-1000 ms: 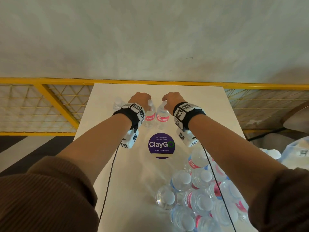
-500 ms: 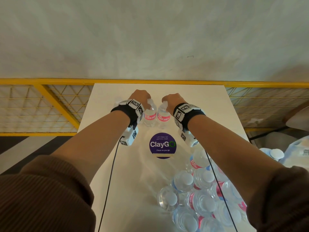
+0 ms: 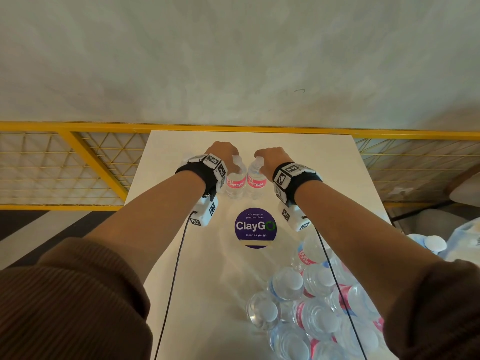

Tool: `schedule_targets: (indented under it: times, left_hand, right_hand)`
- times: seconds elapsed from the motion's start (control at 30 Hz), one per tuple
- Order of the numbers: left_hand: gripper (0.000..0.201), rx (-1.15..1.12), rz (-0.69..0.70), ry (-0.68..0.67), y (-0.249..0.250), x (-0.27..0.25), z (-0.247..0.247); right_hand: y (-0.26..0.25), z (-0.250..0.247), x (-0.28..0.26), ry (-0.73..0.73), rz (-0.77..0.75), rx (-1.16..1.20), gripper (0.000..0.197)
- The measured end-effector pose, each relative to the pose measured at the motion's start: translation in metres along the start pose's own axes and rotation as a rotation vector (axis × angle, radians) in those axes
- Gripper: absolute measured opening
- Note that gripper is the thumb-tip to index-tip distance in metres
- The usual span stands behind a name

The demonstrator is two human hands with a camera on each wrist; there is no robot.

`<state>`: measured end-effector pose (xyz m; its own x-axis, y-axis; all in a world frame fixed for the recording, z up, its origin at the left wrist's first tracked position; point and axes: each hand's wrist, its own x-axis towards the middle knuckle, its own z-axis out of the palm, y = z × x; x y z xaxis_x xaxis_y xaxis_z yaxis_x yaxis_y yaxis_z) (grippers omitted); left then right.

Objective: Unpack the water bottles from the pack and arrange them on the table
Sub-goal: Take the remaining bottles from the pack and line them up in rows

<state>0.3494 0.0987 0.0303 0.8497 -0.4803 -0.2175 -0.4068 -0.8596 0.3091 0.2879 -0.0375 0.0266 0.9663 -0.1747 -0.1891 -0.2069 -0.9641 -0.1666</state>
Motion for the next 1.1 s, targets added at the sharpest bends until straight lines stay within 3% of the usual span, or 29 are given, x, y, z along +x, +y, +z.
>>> schedule_targets:
  times: [0.07,0.37,0.83,0.97,1.03,1.1]
  left_hand:
    - [0.049,-0.015,-0.003,0.006,-0.002,0.001,0.000]
    - [0.025,0.030,0.021,-0.017,0.000,0.004,-0.003]
    - [0.039,0.041,0.007,0.032,0.000,0.004,0.003]
    - [0.061,-0.053,0.002,0.060,0.001,-0.012,-0.005]
    - [0.057,-0.030,0.050,0.080,0.009,-0.027,-0.011]
    - [0.047,-0.012,0.130,0.084,0.021,-0.046,-0.014]
  right_hand:
    - [0.000,0.000,-0.001,-0.001,0.003,0.016,0.029]
    - [-0.001,-0.001,-0.002,0.000,-0.001,0.031,0.031]
    - [-0.002,-0.006,-0.009,-0.030,0.021,0.064,0.033]
    - [0.005,-0.010,-0.017,-0.038,0.019,0.109,0.057]
    - [0.009,-0.018,-0.028,-0.036,0.005,0.123,0.062]
    - [0.014,-0.031,-0.043,-0.066,-0.023,0.091,0.053]
